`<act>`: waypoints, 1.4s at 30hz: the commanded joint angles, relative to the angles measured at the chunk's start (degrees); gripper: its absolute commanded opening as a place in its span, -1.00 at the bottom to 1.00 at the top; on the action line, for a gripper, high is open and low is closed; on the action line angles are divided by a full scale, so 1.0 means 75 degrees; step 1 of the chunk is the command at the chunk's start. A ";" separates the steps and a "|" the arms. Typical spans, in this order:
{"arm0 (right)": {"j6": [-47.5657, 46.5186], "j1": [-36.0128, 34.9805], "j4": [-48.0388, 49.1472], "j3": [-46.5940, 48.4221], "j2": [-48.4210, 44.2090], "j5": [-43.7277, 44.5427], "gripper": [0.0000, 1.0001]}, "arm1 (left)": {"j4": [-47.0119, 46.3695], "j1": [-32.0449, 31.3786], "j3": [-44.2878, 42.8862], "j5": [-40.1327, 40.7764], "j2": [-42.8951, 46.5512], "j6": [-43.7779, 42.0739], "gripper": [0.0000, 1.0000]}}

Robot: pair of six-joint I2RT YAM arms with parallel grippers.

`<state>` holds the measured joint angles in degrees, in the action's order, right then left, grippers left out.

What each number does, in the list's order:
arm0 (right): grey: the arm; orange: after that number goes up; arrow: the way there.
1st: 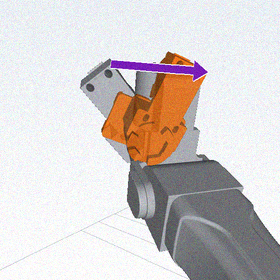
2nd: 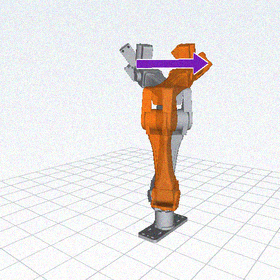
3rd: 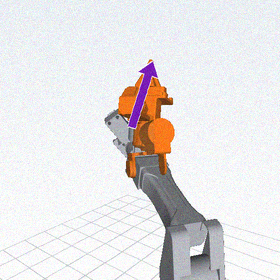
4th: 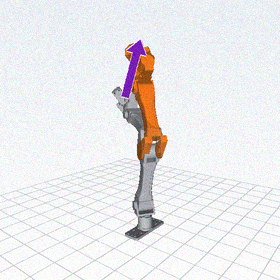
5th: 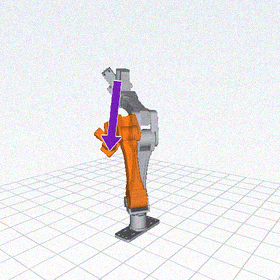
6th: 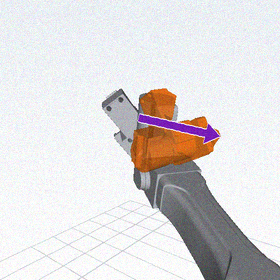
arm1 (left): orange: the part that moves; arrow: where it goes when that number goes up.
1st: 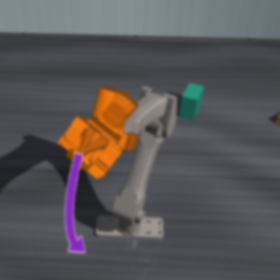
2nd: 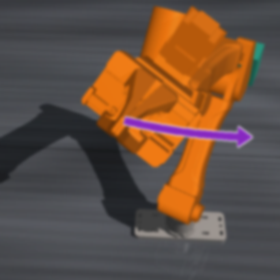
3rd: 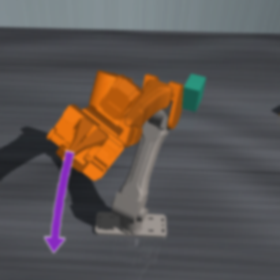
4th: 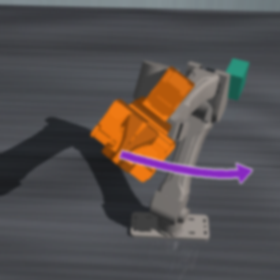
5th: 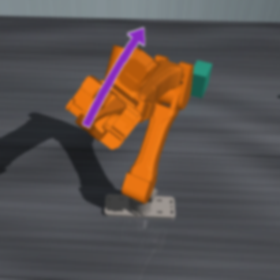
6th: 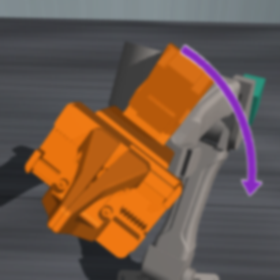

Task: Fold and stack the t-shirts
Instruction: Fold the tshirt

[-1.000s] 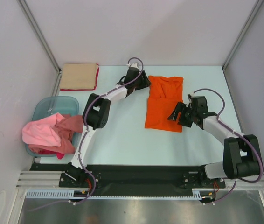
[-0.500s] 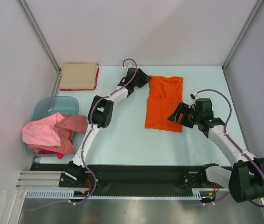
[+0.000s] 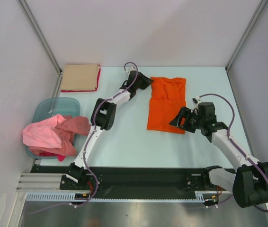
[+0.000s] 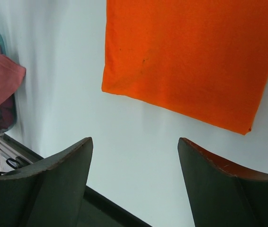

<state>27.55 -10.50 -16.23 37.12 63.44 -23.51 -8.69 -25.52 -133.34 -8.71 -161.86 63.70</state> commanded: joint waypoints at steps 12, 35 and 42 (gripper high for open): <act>0.0358 -0.0088 0.0722 -0.0438 0.0248 -0.0381 0.58 | -0.0554 0.0367 -0.1159 0.0388 -0.0439 0.0202 -0.59; 0.1926 0.0850 0.0323 -0.0918 -0.0220 0.0813 0.43 | -0.0430 -0.0883 0.9933 0.0938 0.7751 -0.0633 0.31; 0.3415 0.0861 0.1636 -0.2008 -0.0267 0.1071 0.34 | -0.1033 -0.2338 1.2222 0.1931 0.8784 0.1359 0.26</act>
<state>46.65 -4.25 -9.91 23.55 61.71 -17.69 -13.41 -41.17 -44.25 -1.32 -99.09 66.57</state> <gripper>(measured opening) 0.679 0.627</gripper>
